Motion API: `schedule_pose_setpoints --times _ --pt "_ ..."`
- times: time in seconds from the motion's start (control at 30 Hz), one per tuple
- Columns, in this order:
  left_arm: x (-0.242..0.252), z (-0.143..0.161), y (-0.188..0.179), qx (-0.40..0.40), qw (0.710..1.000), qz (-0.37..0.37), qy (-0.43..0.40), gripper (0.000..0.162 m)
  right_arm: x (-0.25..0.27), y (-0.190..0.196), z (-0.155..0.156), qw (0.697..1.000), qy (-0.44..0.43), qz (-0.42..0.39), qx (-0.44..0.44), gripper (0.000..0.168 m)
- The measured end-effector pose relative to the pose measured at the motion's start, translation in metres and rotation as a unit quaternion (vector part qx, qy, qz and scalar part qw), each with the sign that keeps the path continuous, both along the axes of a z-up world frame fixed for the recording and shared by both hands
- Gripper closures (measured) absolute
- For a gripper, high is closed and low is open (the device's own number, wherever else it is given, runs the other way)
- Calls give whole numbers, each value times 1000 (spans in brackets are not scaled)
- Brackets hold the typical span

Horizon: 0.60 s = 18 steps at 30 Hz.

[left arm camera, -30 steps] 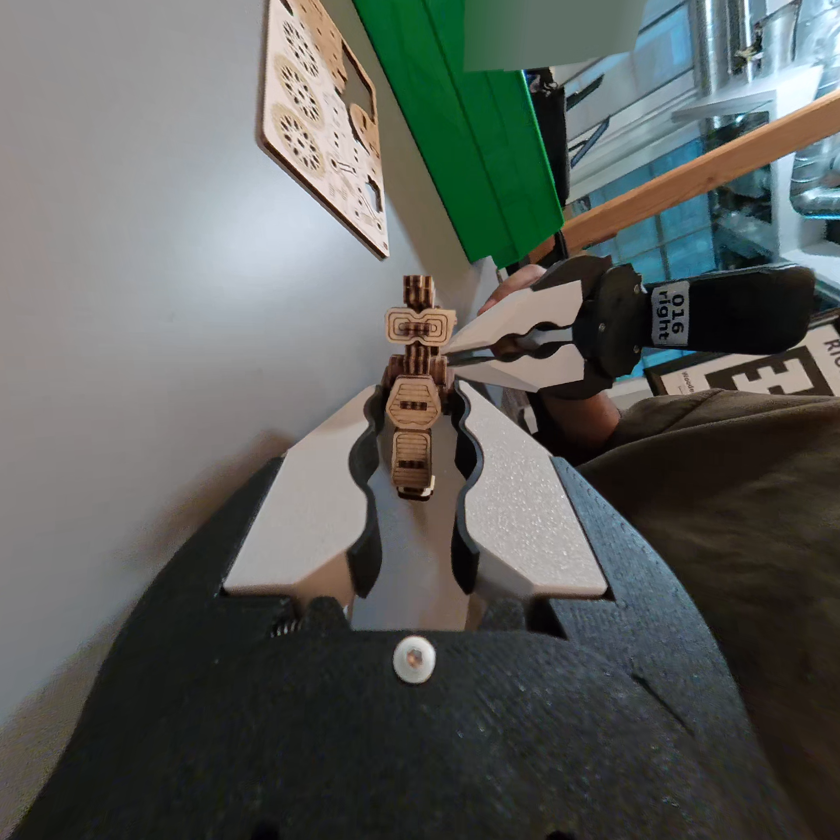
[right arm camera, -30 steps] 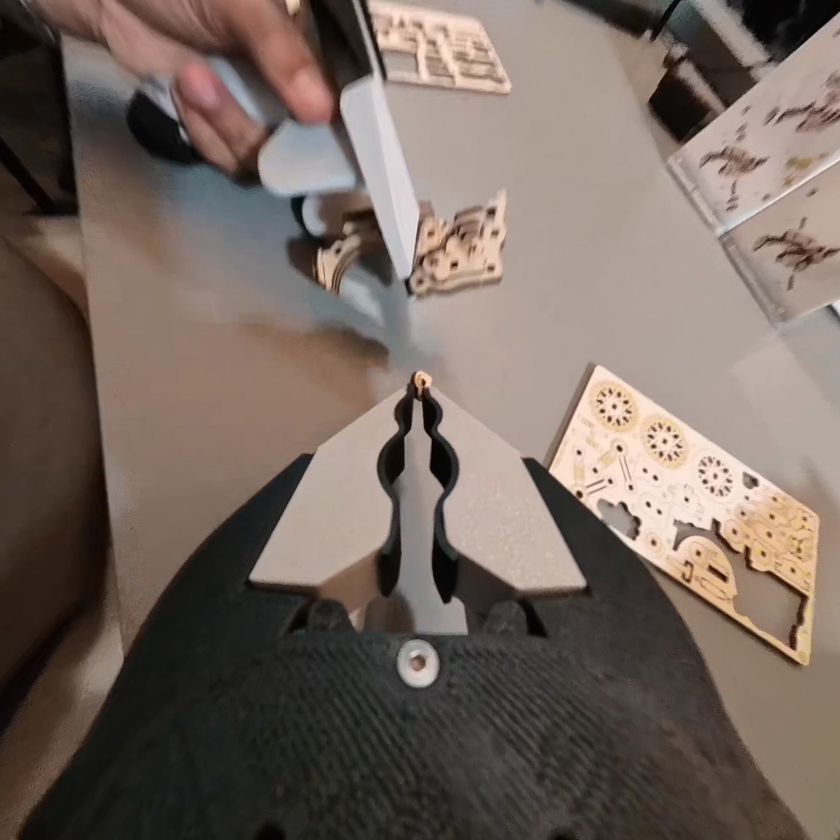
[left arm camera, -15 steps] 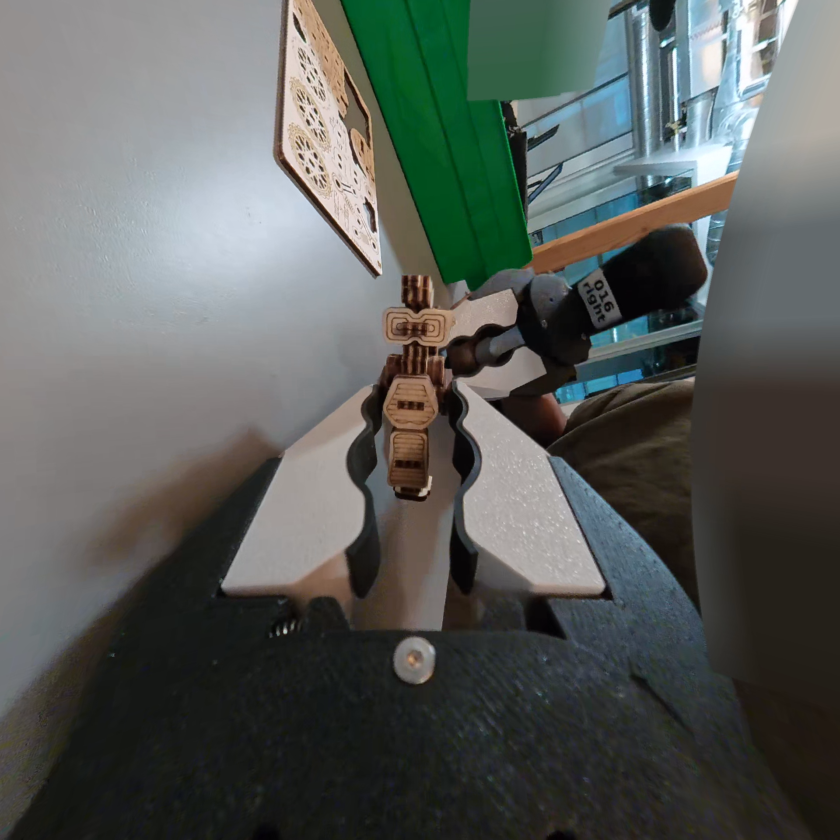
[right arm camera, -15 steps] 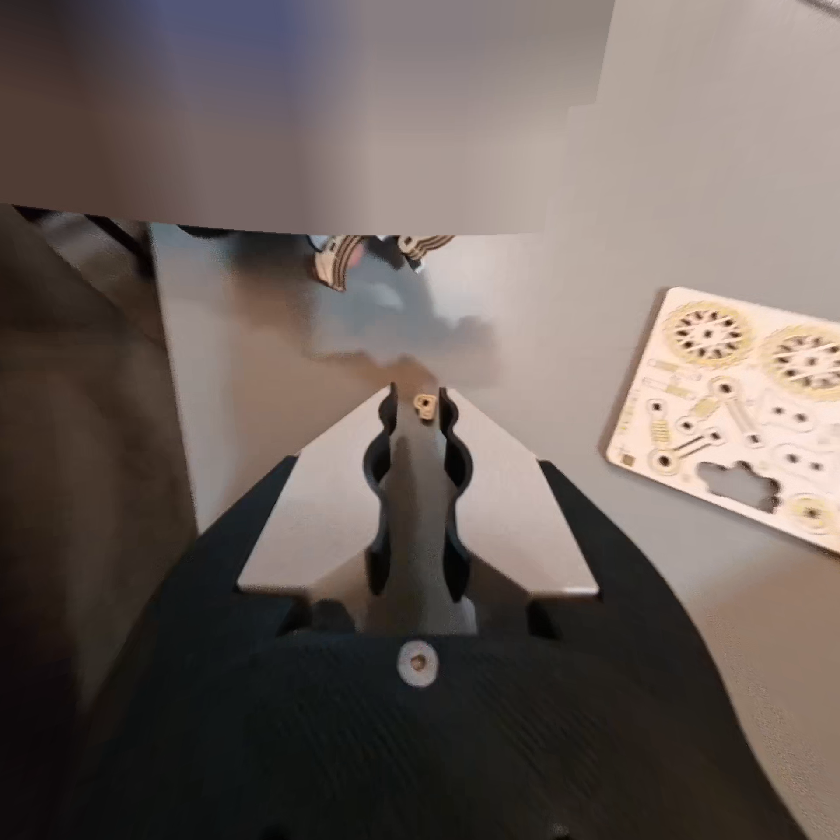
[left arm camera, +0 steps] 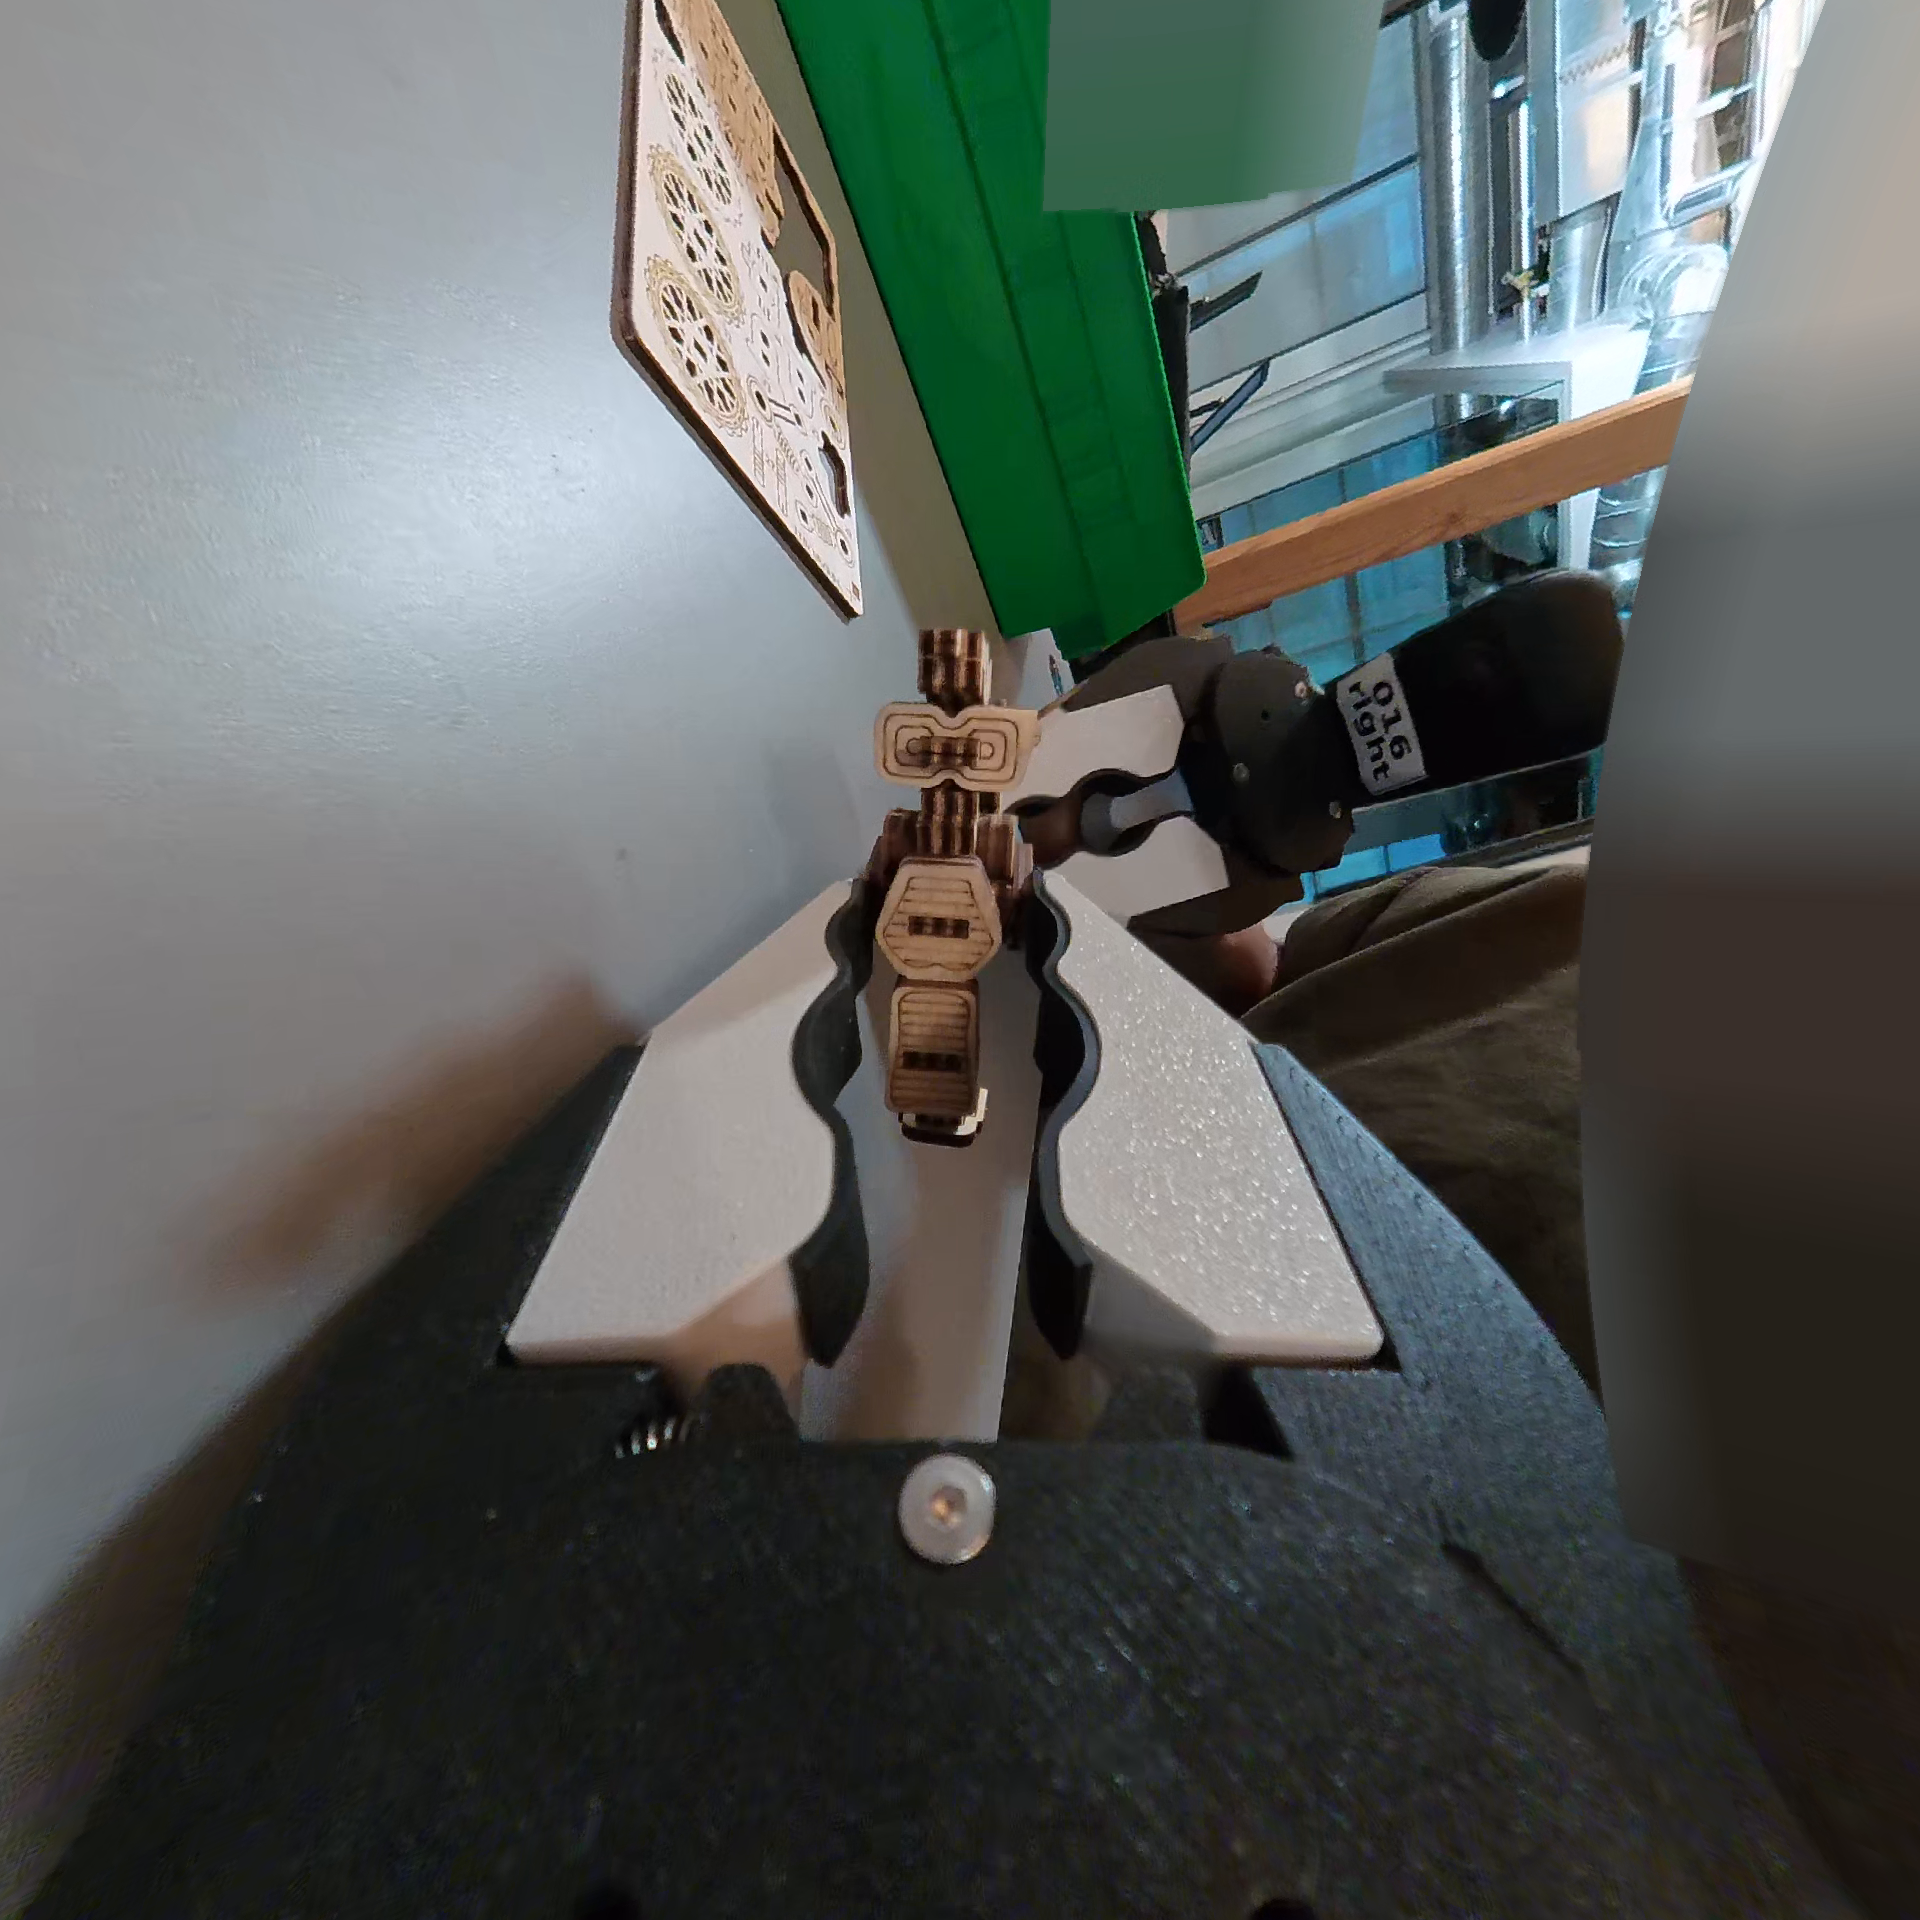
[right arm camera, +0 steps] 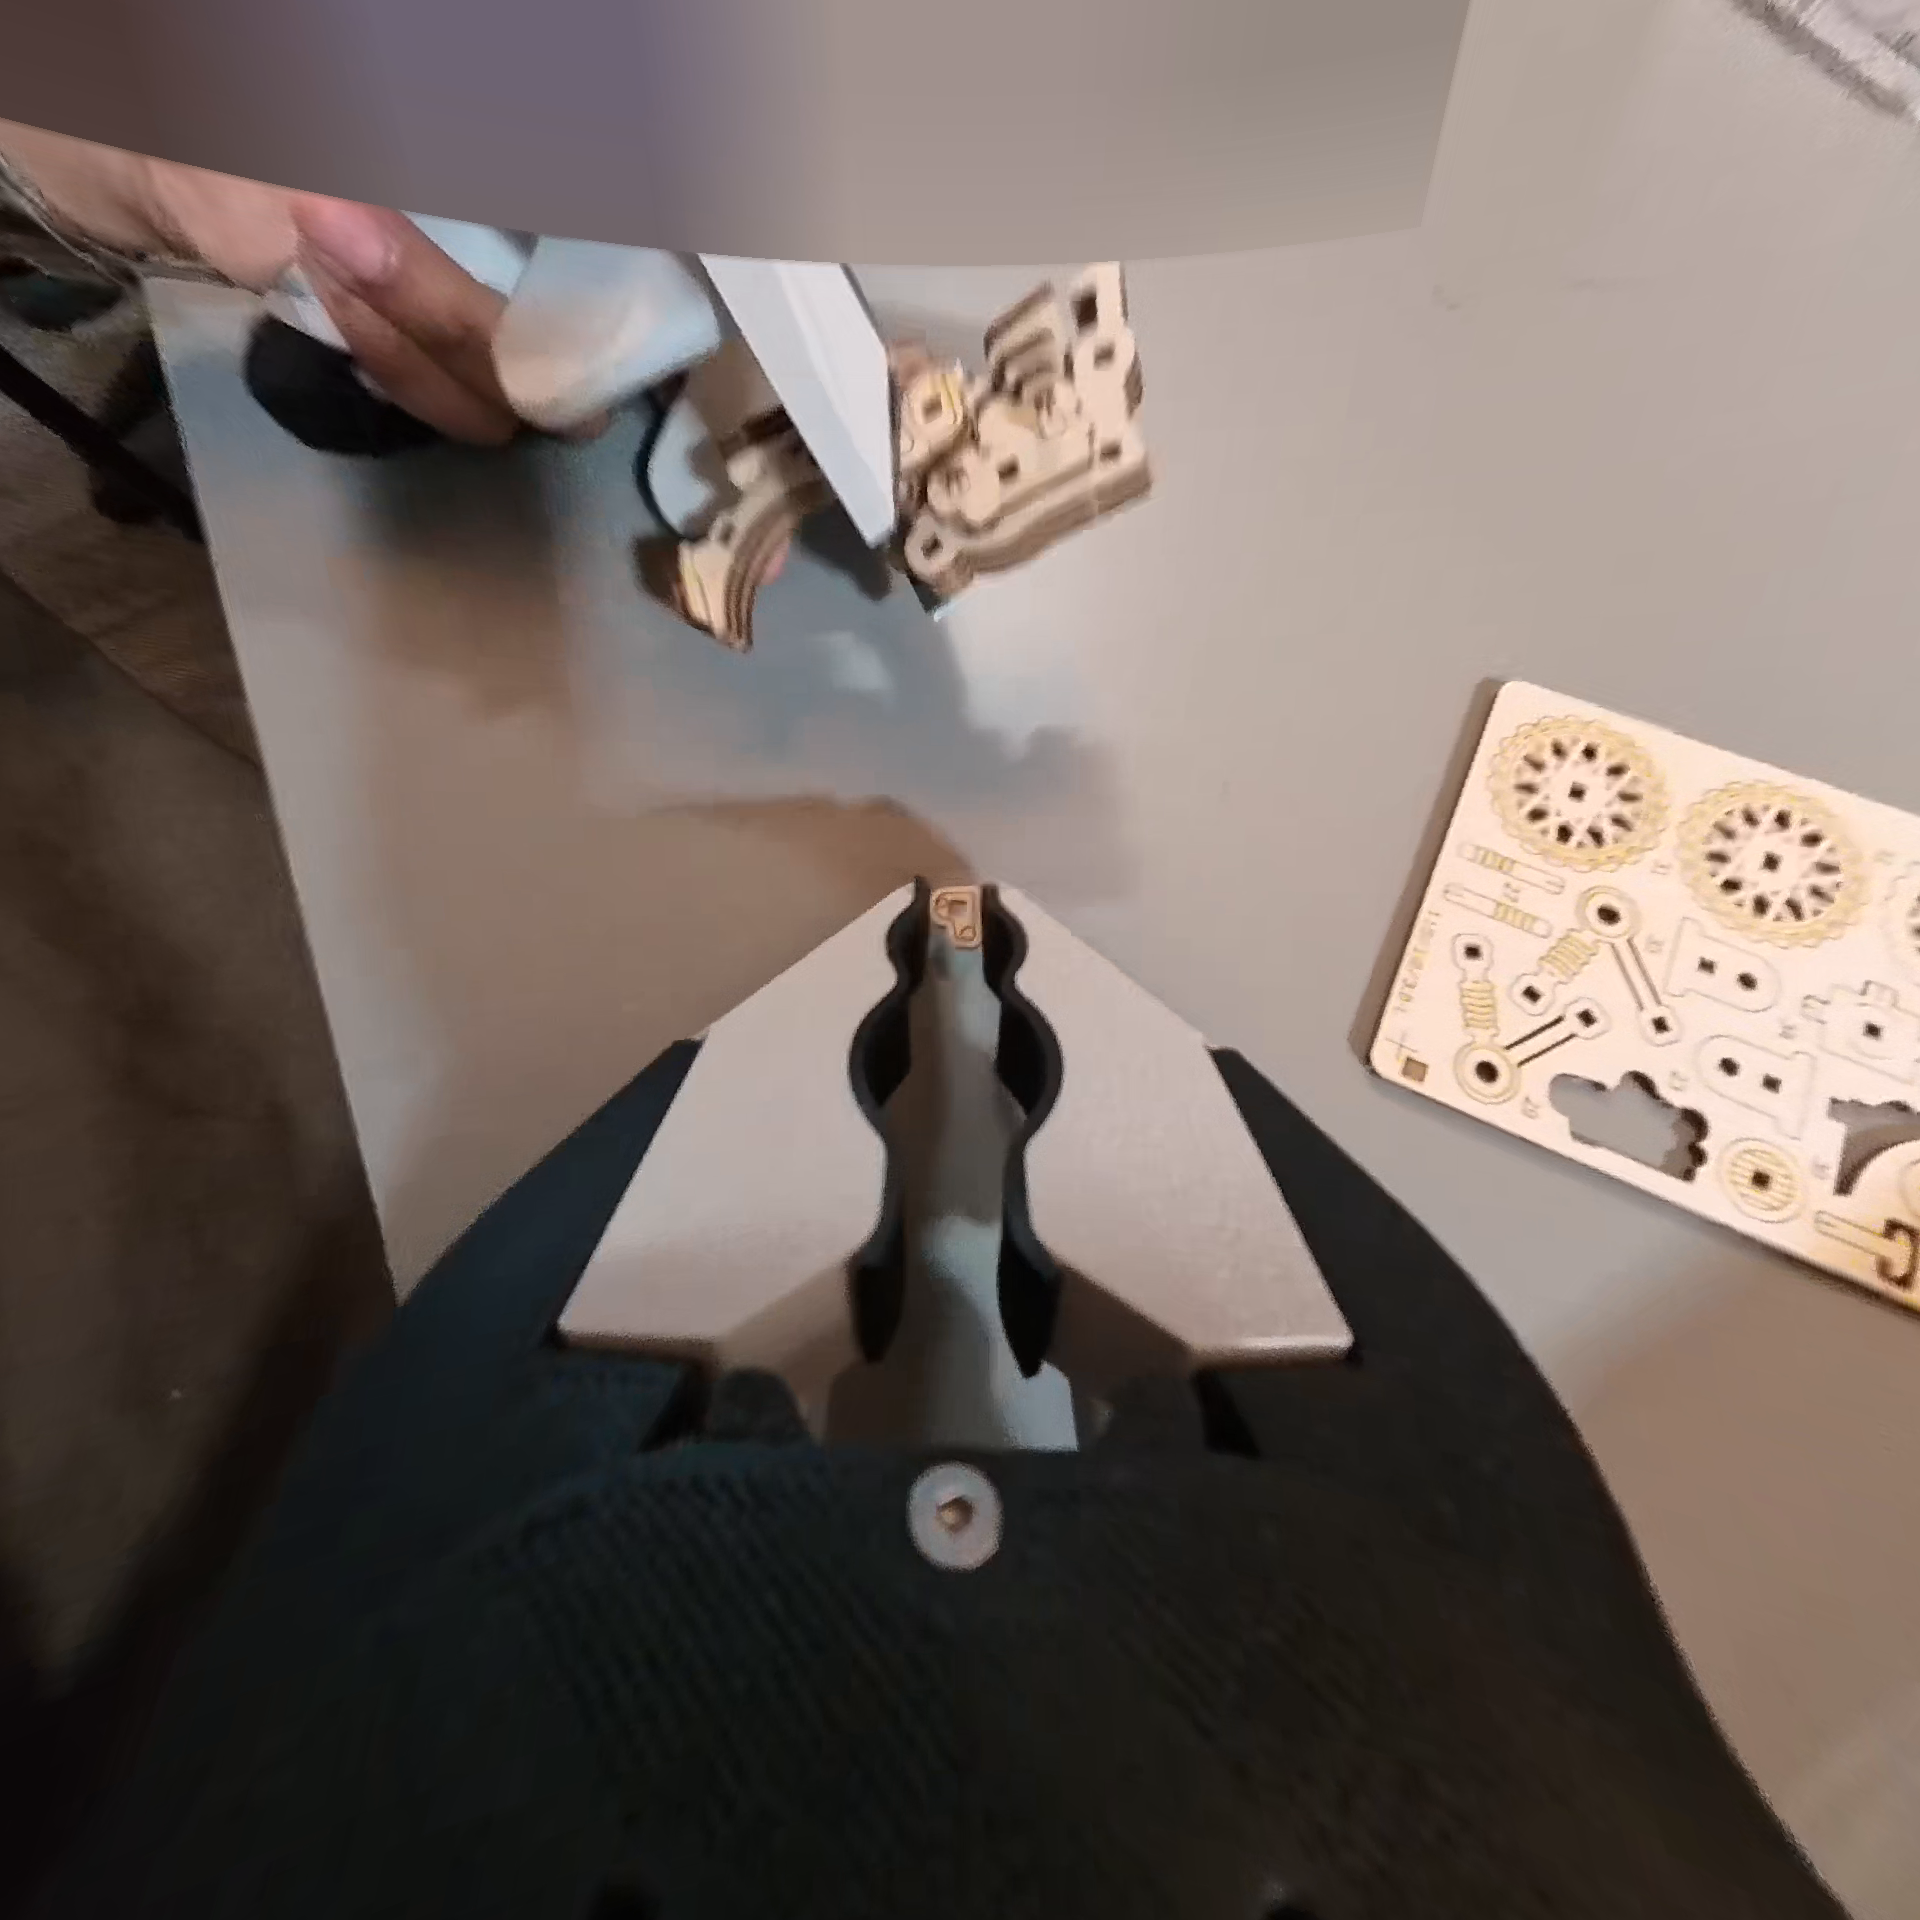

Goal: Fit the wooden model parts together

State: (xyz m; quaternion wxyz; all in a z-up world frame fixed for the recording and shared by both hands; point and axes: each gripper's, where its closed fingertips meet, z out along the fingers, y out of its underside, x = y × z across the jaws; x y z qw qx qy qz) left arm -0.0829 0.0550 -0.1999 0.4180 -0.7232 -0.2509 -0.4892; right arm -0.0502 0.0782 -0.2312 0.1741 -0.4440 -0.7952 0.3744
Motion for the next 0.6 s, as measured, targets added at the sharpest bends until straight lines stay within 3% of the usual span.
schedule_pose_setpoints --times 0.13,0.23,0.6 --pt "9 -3 -1 -6 1000 -24 17 134 -4 -7 36 996 78 10 -46 160" --pt "22 -5 -1 -10 998 -50 21 133 -2 -11 50 992 123 23 -35 160" --pt "53 -6 0 -8 994 -100 40 134 6 -26 46 977 171 84 93 160"
